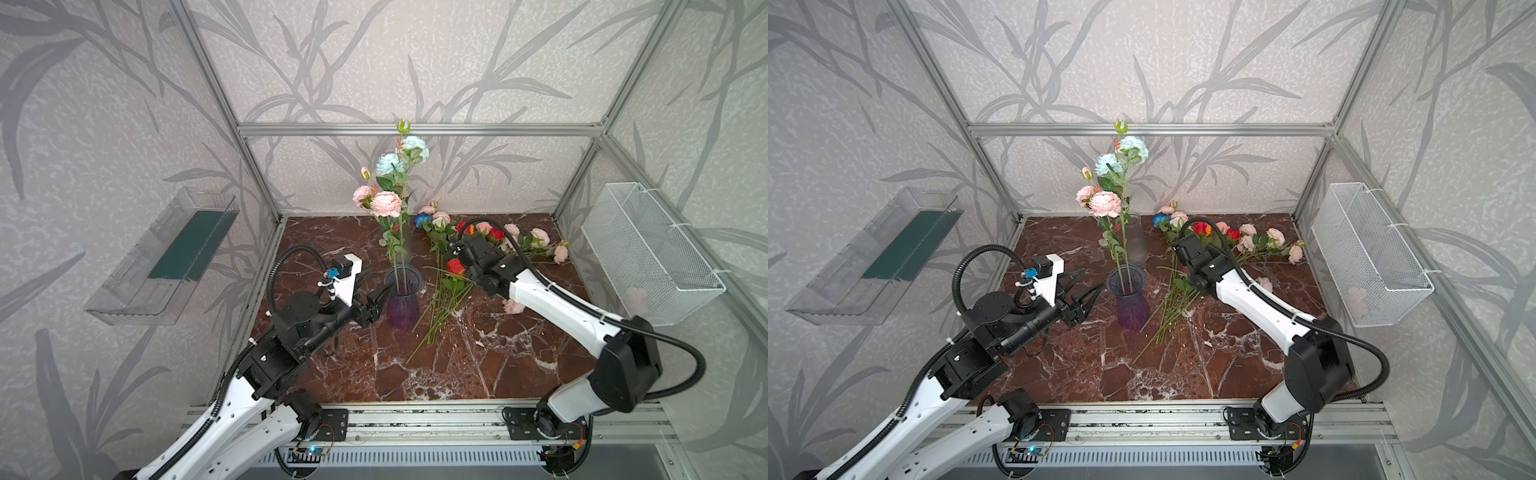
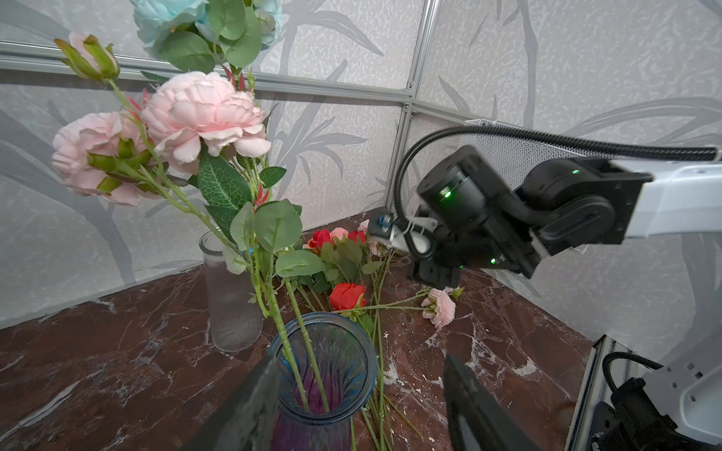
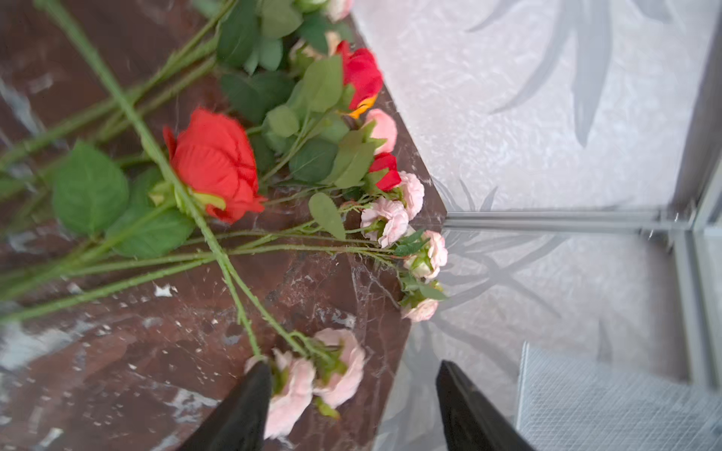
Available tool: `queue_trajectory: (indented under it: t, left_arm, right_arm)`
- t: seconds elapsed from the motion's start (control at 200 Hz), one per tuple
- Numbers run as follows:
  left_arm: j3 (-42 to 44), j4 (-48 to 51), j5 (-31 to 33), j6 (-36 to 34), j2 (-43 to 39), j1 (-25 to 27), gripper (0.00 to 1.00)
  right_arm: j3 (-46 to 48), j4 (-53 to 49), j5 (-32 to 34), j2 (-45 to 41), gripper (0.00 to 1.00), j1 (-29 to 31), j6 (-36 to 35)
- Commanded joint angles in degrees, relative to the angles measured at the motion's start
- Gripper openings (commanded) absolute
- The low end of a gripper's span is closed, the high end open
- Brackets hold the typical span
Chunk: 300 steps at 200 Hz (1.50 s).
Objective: Arrange the flowers into the vase
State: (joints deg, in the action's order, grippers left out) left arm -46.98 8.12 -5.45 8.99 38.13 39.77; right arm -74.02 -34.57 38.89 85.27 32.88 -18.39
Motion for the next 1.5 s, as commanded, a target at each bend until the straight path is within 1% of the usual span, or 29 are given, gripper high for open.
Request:
queue_trajectory:
  t: [0.0, 0.015, 0.045, 0.075, 0.12, 0.155, 0.21, 0.25, 0.295, 0.37, 0.415, 0.515, 0.555, 0.615, 0.71, 0.76, 0.86, 0.895, 0.935, 1.005, 1.055, 1.08, 1.13, 1.165, 1.2, 1.265, 1.315, 1.375, 1.495]
  left_arm:
    - [0.9, -1.63, 0.77, -0.56, 0.23, 0.16, 0.68]
    - [1.12, -1.91, 0.79, -0.51, 0.22, 0.15, 0.68]
    - [1.42, -2.55, 1.01, -0.29, 0.25, 0.14, 0.68]
    - [1.72, -3.12, 1.03, -0.01, 0.33, 0.13, 0.68]
    - [1.91, -3.58, 0.97, 0.23, 0.58, 0.17, 0.68]
    - [1.9, -3.7, 0.81, 0.48, 0.86, 0.18, 0.68]
    - [1.81, -3.84, 0.73, 0.82, 1.22, 0.16, 0.68]
    - [1.89, -4.03, 0.59, 1.24, 1.33, 0.14, 0.68]
    - [2.15, -4.31, 0.44, 1.75, 1.36, 0.19, 0.67]
    - [2.8, -4.77, 0.27, 2.35, 1.16, 0.16, 0.68]
    - [3.11, -4.92, 0.3, 2.66, 1.02, 0.16, 0.67]
    - [3.78, -5.72, 0.66, 3.04, 0.65, 0.17, 0.68]
    - [3.99, -6.13, 0.74, 3.22, 0.55, 0.14, 0.68]
    - [4.22, -6.6, 0.8, 3.48, 0.54, 0.14, 0.68]
    - [4.18, -6.41, 0.73, 3.27, 0.71, 0.19, 0.68]
    - [4.0, -6.03, 0.94, 3.08, 0.7, 0.07, 0.68]
    - [4.04, -5.72, 1.38, 2.98, 0.22, 0.09, 0.68]
    - [4.17, -5.89, 1.49, 3.13, 0.19, 0.05, 0.68]
    - [4.49, -6.15, 1.5, 3.46, 0.11, 0.1, 0.68]
    - [4.95, -6.47, 1.42, 3.66, 0.22, 0.06, 0.68]
    - [5.24, -6.57, 1.67, 3.67, 0.45, 0.05, 0.68]
    - [5.24, -6.7, 1.74, 3.5, 0.58, 0.07, 0.68]
    - [5.0, -6.64, 1.93, 3.26, 0.7, 0.06, 0.68]
    - [4.84, -6.54, 2.04, 3.09, 0.65, 0.06, 0.68]
    - [4.71, -6.32, 2.27, 2.97, 0.55, 0.09, 0.68]
    - [4.74, -5.93, 2.74, 2.64, 0.15, 0.11, 0.68]
    - [4.74, -5.55, 2.96, 2.44, -0.14, 0.05, 0.68]
    - [4.71, -5.34, 3.24, 2.31, -0.33, 0.09, 0.68]
    - [4.35, -5.22, 3.17, 1.97, -0.43, 0.07, 0.68]
  right_arm:
    - [-4.08, -10.68, -14.63, -4.44, 0.68, -8.69, 35.05]
    - [-3.41, -11.41, -18.49, -5.01, 0.66, -10.18, 39.38]
    - [-0.87, -10.39, -26.8, -6.32, 0.62, -13.23, 44.9]
    - [3.29, -7.27, -32.37, -8.17, 0.59, -14.93, 50.62]
    - [10.98, -0.57, -36.25, -12.29, 0.57, -16.3, 61.24]
    - [18.52, 8.61, -38.43, -16.27, 0.58, -16.36, 67.22]
    - [30.92, 23.61, -39.84, -21.31, 0.61, -16.52, 79.75]
    - [36.61, 31.3, -39.36, -23.54, 0.66, -16.45, 86.15]
    - [38.22, 32.2, -38.75, -23.8, 0.7, -16.49, 90.32]
    - [37.83, 29.96, -38.17, -22.48, 0.74, -16.45, 93.22]
    - [38.58, 29.31, -37.67, -21.32, 0.76, -16.6, 97.59]
    - [42.51, 35.82, -34.71, -18.02, 0.79, -16.69, 104.79]
    - [43.31, 39.83, -33.63, -15.51, 0.81, -16.86, 106.18]
    - [43.25, 44.95, -34.6, -10.74, 0.82, -17.66, 108.16]
    - [41.15, 47.96, -36.54, -3.14, 0.82, -17.94, 111.11]
    - [41.15, 52.18, -36.75, 0.22, 0.81, -18.05, 111.4]
    - [40.74, 56.26, -33.37, 4.4, 0.8, -18.62, 111.56]
    - [40.99, 59.23, -33.49, 6.0, 0.8, -19.17, 111.72]
    - [41.49, 66.24, -34.03, 8.49, 0.78, -19.62, 110.8]
    - [40.46, 68.31, -36.33, 12.1, 0.75, -19.96, 112.27]
    - [39.86, 69.42, -36.61, 15.25, 0.7, -19.9, 112.42]
    - [39.63, 70.11, -36.6, 16.37, 0.64, -19.88, 112.74]
    - [39.64, 73.34, -36.52, 18.34, 0.48, -19.9, 113.3]
    - [39.92, 75.99, -36.69, 19.45, 0.35, -19.96, 113.63]
    - [40.34, 79.14, -36.85, 19.97, 0.25, -20.01, 113.71]
    - [40.95, 79.2, -36.63, 18.72, 0.17, -20.05, 113.25]
    - [41.39, 77.71, -36.18, 16.37, 0.13, -20.05, 111.65]
    - [41.76, 73.98, -35.45, 12.89, 0.11, -20.03, 109.18]
    - [41.36, 64.86, -33.86, 2.1, 0.09, -20.31, 103.68]
